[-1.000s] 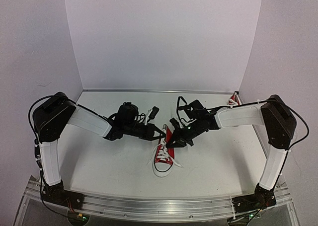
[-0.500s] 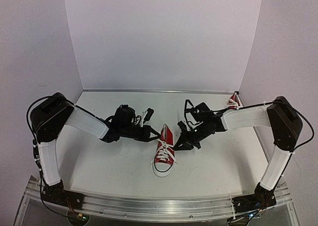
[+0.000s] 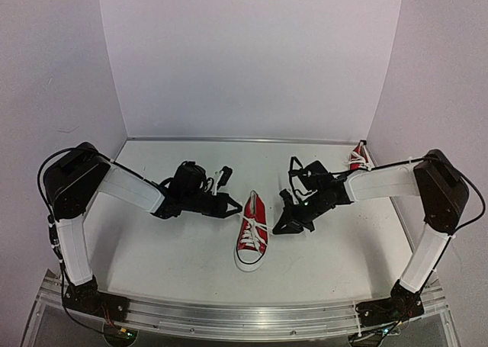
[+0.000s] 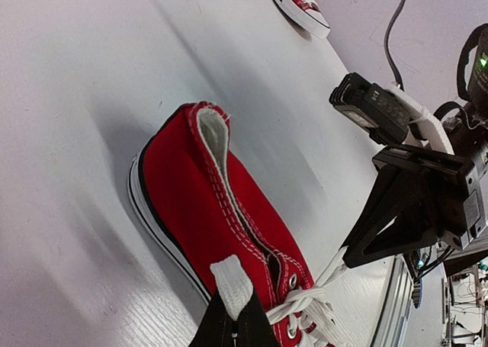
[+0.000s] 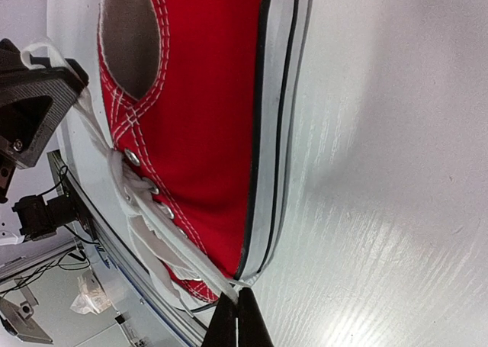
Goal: Tie the shoes
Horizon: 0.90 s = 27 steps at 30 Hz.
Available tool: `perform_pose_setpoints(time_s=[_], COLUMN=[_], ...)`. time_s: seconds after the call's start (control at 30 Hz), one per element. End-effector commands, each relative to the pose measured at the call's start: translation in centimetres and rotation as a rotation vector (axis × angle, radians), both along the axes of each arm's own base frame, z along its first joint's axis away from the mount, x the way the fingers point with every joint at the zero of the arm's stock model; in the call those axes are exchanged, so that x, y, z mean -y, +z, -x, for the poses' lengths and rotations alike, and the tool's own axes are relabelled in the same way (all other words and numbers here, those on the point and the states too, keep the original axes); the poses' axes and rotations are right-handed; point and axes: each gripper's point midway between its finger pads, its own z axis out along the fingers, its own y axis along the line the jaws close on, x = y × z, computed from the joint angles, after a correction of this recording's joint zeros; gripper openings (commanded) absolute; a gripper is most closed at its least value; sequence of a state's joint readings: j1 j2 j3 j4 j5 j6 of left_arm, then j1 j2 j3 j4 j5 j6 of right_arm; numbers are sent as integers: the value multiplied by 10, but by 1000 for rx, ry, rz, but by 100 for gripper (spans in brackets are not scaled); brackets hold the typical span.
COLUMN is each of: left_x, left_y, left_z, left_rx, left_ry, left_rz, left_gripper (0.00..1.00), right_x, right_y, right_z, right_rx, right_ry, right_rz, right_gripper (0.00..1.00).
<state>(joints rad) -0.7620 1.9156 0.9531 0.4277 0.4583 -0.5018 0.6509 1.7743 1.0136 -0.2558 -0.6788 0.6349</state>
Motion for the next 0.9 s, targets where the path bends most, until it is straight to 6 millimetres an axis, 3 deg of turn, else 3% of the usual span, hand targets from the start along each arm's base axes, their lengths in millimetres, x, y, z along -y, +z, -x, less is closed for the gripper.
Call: perform_pose_setpoints(time_s=[0.0, 0.87], left_x=[-19, -33], left_y=[15, 14], left_z=[-24, -39], left_rx=[64, 91], left_ry=[89, 153], left_rz=[-15, -99], left_gripper=[0, 0], right_x=[20, 40], right_y=[-1, -16], right_z=[3, 4], right_rx=[2, -15], right_ry=[-28, -86], right_rz=[53, 131], right_gripper=[0, 0])
